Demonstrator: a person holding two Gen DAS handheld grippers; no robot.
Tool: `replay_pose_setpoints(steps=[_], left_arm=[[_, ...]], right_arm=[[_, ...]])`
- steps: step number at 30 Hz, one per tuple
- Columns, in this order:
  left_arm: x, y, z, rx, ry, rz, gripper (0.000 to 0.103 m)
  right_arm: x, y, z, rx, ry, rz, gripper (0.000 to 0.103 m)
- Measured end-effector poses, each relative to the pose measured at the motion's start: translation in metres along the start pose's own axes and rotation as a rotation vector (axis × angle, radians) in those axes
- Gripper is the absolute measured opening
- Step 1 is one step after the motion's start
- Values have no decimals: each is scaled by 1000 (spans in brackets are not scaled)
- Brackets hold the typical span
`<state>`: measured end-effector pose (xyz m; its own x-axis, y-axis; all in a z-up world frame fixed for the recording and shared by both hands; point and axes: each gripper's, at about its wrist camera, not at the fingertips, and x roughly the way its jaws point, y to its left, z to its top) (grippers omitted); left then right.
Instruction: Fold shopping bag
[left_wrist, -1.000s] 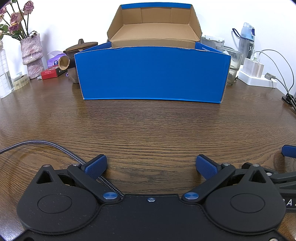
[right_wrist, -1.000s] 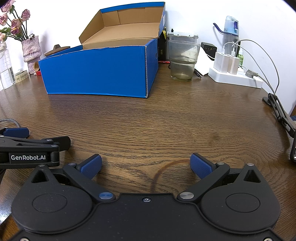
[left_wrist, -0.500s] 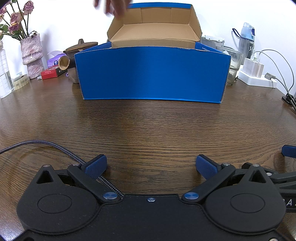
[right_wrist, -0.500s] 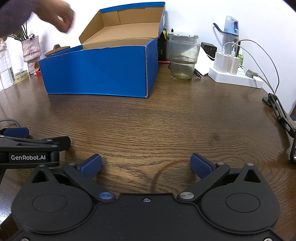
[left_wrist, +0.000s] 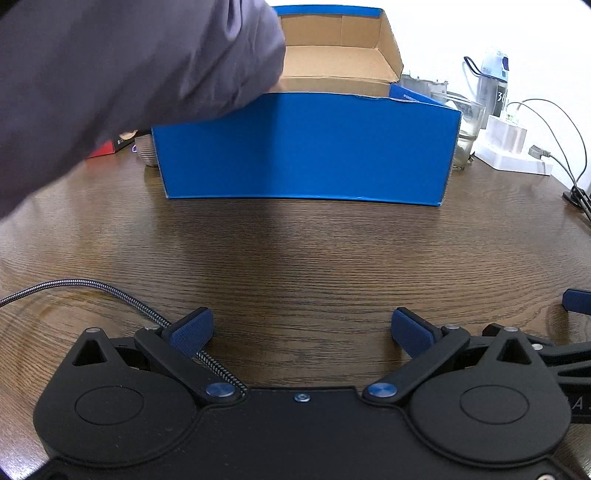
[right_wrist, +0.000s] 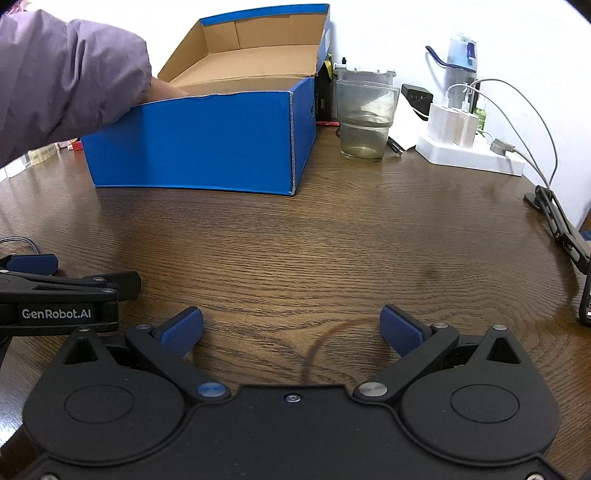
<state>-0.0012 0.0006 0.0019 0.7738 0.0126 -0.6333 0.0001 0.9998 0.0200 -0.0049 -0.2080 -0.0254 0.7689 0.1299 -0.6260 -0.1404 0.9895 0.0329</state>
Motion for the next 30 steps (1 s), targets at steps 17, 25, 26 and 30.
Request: replay_pose_setpoints(steps=[17, 25, 26, 30], left_arm=[[-2, -4, 1, 0, 0, 0, 103], [-2, -4, 2, 0, 0, 0, 103], [-2, -4, 2, 0, 0, 0, 103], [-2, -4, 2, 0, 0, 0, 103]], right_arm=[[0, 1, 0, 0, 0, 0, 103], [0, 1, 0, 0, 0, 0, 103], [0, 1, 0, 0, 0, 0, 103], [-1, 1, 0, 0, 0, 0, 103]])
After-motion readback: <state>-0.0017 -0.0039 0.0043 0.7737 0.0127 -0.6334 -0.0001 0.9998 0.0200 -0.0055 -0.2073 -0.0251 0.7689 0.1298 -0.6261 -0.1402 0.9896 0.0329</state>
